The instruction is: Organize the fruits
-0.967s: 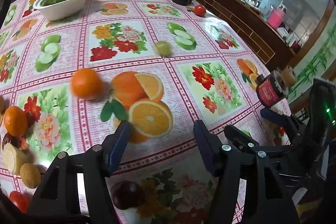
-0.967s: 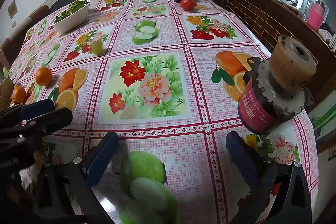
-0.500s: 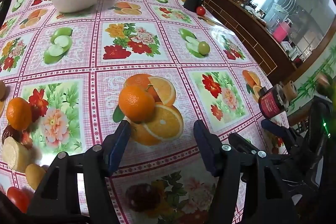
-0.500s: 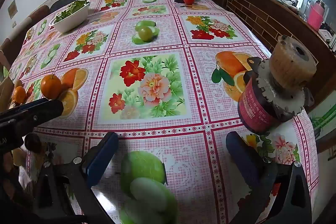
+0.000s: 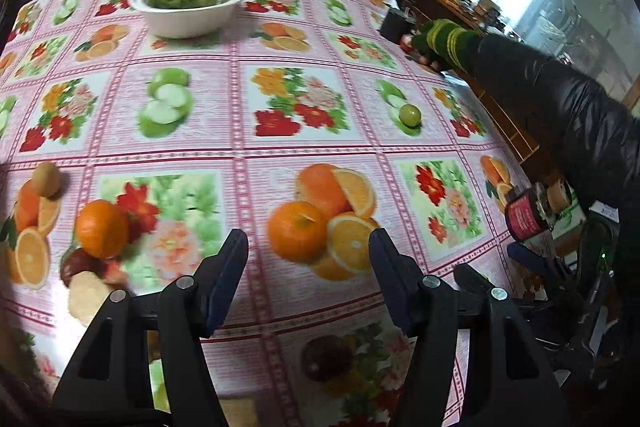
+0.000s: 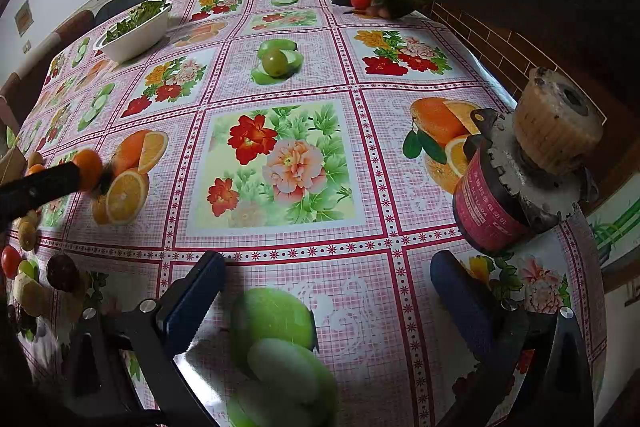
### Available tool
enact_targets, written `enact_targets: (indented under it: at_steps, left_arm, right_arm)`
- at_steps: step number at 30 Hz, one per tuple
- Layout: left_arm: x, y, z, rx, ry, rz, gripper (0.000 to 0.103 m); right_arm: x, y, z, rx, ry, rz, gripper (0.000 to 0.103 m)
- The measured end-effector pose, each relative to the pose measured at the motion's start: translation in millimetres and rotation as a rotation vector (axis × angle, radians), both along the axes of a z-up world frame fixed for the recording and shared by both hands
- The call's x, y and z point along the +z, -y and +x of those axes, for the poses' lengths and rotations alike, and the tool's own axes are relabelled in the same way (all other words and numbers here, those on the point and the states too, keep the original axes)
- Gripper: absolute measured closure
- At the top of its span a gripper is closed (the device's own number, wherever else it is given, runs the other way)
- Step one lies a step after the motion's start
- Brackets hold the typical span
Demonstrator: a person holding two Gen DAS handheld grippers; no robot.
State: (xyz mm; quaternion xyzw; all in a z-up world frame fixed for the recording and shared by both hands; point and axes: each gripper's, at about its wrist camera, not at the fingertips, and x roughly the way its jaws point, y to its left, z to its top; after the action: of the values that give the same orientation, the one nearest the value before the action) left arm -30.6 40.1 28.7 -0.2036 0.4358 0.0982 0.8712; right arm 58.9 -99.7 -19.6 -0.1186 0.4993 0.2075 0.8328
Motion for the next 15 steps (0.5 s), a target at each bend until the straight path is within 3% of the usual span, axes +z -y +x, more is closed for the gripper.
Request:
enact_targets:
  at_steps: [5,8,12,15]
  left_arm:
    - [-1,-5,-4,0.003,0.014,-0.063,0.042]
    - [-1,5,-3,-0.013,-0.036,0.0,0.042]
    - [7,2,-12,0.022,-0.002,0.01,0.042]
    - [7,0,-13,0.03,-0.042,0.057,0.042]
  right_arm:
    - [0,0,0,-0.001,-0.002,-0.001,0.0]
    - [0,0,0,0.0,-0.001,-0.001,0.0]
    - [0,0,0,0.0,-0.001,0.0,0.0]
    - [0,0,0,-0.001,-0.001,0.0,0.0]
